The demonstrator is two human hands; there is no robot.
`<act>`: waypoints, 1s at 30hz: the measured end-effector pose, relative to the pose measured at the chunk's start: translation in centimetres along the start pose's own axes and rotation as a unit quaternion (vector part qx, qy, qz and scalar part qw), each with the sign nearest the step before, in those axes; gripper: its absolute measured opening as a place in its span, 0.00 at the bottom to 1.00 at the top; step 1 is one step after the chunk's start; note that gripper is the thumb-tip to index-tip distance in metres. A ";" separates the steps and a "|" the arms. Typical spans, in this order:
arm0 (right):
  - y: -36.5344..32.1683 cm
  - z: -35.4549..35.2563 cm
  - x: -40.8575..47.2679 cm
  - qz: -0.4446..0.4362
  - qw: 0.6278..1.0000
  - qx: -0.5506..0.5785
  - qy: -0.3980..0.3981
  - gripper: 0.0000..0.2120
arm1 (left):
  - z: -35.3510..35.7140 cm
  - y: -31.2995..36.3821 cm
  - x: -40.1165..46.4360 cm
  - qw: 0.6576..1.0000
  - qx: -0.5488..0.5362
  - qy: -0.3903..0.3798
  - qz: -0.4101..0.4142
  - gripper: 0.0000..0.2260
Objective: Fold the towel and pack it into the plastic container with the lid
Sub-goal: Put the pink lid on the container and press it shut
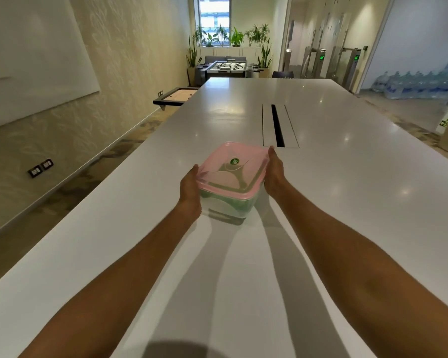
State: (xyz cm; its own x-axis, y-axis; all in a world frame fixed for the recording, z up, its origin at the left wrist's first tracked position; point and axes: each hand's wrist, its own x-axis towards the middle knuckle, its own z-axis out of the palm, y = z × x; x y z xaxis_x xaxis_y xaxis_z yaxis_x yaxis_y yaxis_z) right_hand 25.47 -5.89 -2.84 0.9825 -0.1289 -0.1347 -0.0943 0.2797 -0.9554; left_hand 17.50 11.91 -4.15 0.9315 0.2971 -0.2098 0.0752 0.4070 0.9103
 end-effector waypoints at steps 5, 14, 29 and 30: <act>0.8 -0.1 2.8 0.030 0.999 0.012 -0.024 0.26 | 0.9 -1.5 -0.7 1.000 -0.021 0.014 0.012 0.12; 2.2 -0.6 3.8 0.064 0.996 0.026 -0.061 0.31 | 1.0 -3.1 -1.1 0.998 -0.028 0.041 0.026 0.12; 2.5 -1.0 2.6 0.069 0.995 -0.017 -0.073 0.30 | 0.7 -5.4 -1.3 0.995 -0.047 0.076 0.036 0.14; 2.3 -1.1 2.4 0.065 0.995 -0.028 -0.074 0.32 | 0.6 -5.1 -1.4 0.995 -0.041 0.079 0.036 0.16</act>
State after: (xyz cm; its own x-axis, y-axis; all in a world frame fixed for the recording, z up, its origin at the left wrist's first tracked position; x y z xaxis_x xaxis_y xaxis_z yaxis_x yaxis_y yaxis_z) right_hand 27.39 -6.57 -5.63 0.9741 0.0473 -0.2211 -0.2260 0.2314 -0.9462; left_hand 16.01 8.86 -8.29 0.8651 0.4578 -0.2053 -0.0248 0.4477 0.8938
